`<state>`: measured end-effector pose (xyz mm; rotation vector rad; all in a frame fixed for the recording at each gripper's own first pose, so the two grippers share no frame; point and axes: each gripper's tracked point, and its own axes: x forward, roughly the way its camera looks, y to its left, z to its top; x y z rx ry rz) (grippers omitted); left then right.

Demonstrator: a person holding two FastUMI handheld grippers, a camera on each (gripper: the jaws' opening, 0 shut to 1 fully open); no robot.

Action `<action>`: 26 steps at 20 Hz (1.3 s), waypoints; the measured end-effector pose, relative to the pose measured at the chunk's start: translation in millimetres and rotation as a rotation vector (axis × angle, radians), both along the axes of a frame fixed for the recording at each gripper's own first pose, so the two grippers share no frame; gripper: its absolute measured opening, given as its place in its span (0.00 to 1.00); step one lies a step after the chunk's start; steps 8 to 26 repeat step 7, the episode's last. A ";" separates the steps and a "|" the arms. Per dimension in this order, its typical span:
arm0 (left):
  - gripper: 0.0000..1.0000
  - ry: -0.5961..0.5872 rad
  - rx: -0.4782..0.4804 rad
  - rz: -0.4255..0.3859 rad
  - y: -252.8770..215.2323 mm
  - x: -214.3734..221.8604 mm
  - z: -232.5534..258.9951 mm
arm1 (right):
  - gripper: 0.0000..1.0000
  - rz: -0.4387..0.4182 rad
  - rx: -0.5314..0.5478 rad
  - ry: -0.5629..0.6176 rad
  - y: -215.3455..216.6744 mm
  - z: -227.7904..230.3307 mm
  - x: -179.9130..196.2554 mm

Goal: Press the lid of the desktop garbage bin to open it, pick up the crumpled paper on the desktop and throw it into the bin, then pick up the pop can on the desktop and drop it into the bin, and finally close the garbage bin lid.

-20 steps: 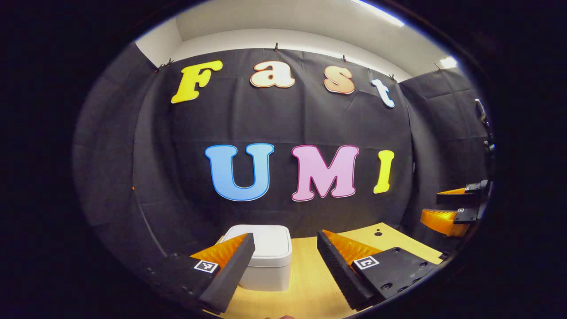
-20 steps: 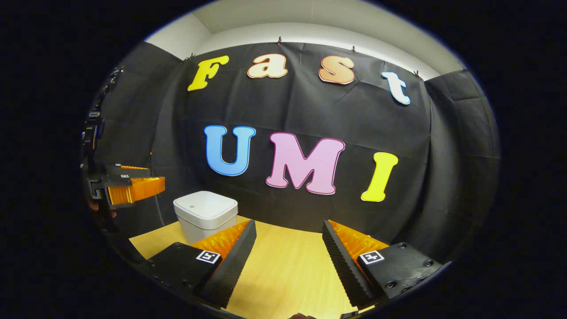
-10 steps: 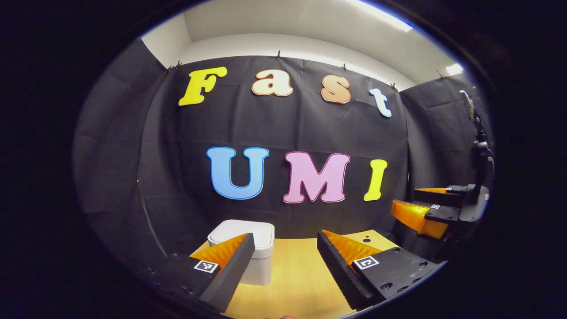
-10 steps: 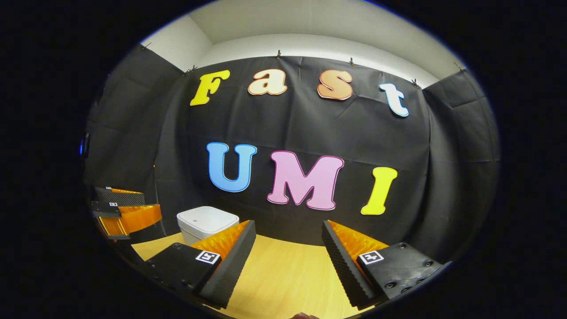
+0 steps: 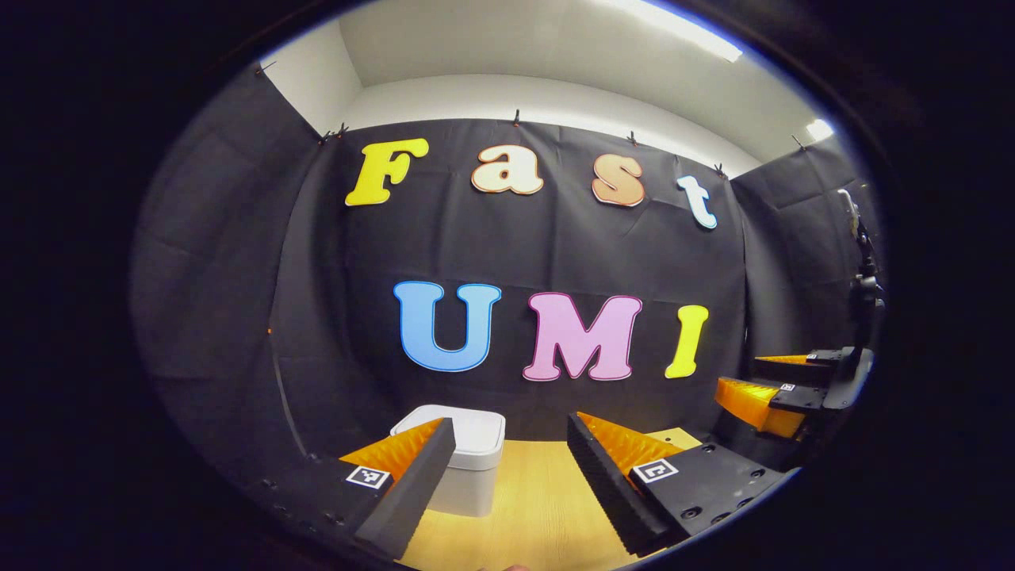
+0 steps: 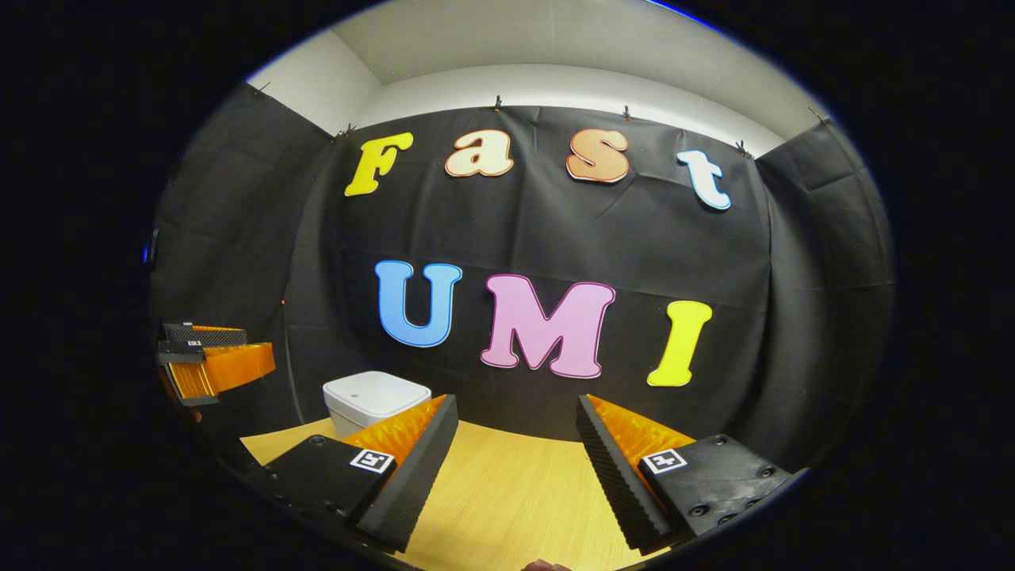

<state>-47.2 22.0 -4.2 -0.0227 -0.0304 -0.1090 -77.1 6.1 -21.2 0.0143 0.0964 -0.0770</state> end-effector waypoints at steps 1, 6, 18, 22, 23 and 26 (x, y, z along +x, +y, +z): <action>0.95 -0.007 0.004 -0.008 -4.3 -1.7 2.5 | 0.97 0.003 0.000 -0.007 0.3 3.5 -0.6; 0.95 -0.026 0.007 -0.036 -17.3 -5.9 10.6 | 0.97 0.010 0.014 -0.030 1.0 10.5 1.8; 0.95 -0.031 0.004 -0.038 -17.8 -7.1 12.5 | 0.97 0.015 0.015 -0.032 2.0 9.8 1.6; 0.95 -0.031 0.004 -0.038 -17.8 -7.1 12.5 | 0.97 0.015 0.015 -0.032 2.0 9.8 1.6; 0.95 -0.031 0.004 -0.038 -17.8 -7.1 12.5 | 0.97 0.015 0.015 -0.032 2.0 9.8 1.6; 0.95 -0.031 0.004 -0.038 -17.8 -7.1 12.5 | 0.97 0.015 0.015 -0.032 2.0 9.8 1.6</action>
